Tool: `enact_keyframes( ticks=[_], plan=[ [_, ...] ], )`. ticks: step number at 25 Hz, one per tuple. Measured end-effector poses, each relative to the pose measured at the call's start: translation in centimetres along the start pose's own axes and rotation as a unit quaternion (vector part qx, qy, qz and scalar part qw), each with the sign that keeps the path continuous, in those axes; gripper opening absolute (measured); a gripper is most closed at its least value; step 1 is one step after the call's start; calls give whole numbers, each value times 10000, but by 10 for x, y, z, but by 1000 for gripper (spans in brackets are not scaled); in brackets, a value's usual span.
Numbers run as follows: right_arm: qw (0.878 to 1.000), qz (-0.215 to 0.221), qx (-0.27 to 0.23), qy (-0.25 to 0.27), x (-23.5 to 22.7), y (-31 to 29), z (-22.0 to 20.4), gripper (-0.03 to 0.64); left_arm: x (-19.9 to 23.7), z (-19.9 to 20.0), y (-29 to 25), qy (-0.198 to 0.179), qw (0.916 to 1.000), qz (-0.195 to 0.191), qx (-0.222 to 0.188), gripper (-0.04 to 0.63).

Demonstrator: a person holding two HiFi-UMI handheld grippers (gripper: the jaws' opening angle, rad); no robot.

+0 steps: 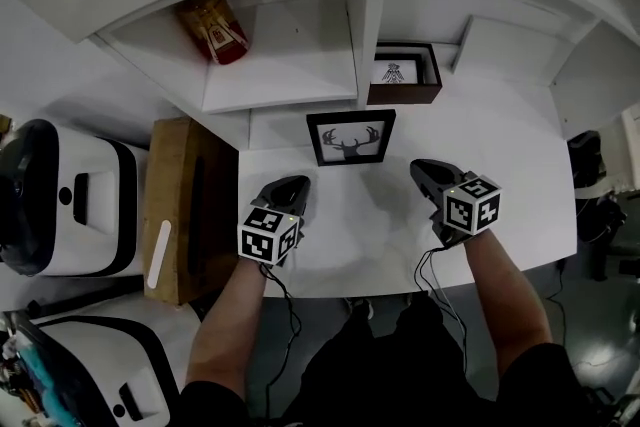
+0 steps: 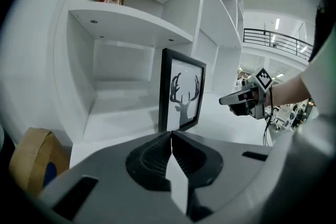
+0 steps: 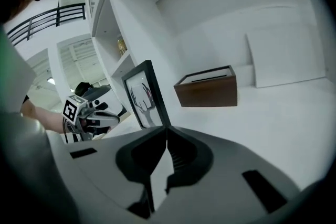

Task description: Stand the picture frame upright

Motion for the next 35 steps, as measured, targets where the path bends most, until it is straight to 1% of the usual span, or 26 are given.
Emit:
enact_keyframes(
  ticks=[2, 6, 8, 13, 18, 22, 25, 29, 35],
  plan=[
    [9999, -85, -109, -83, 6, 12, -5, 6, -7, -2, 8, 86, 9999, 12, -54, 6],
    [9993, -275, -189, -184, 25, 32, -15, 6, -24, -8, 29, 304, 9994, 158, -85, 6],
    [9992, -345, -174, -119, 37, 41, -19, 6, -36, -10, 39, 380, 9991, 159, -138, 6],
    [9986, -475, -98, 194, 69, 64, -29, 6, -72, -16, 63, 329, 9992, 119, -169, 6],
    [9979, -413, -155, 475, 95, 89, -36, 5, -105, -19, 83, 545, 9980, 201, -236, 6],
    [9981, -312, -227, 471, 110, 113, -43, 5, -135, -25, 99, 736, 9965, 255, -297, 6],
    [9979, -249, -298, 516, 118, 136, -51, 5, -160, -34, 108, 733, 9963, 338, -309, 6],
    [9971, -199, -292, 676, 123, 169, -67, 5, -200, -48, 115, 844, 9949, 452, -328, 6],
    [9962, -104, -309, 809, 136, 216, -95, 4, -257, -66, 140, 754, 9947, 572, -399, 6]
  ],
)
Point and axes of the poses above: the fingertips, and each gripper's own axes: y backward along the fingers, x to its left, z out of its top, the point moved 5 cm from there along y, backward along the fingers, and after that the axes turned 2 degrees about x, right-handed, at the moved point
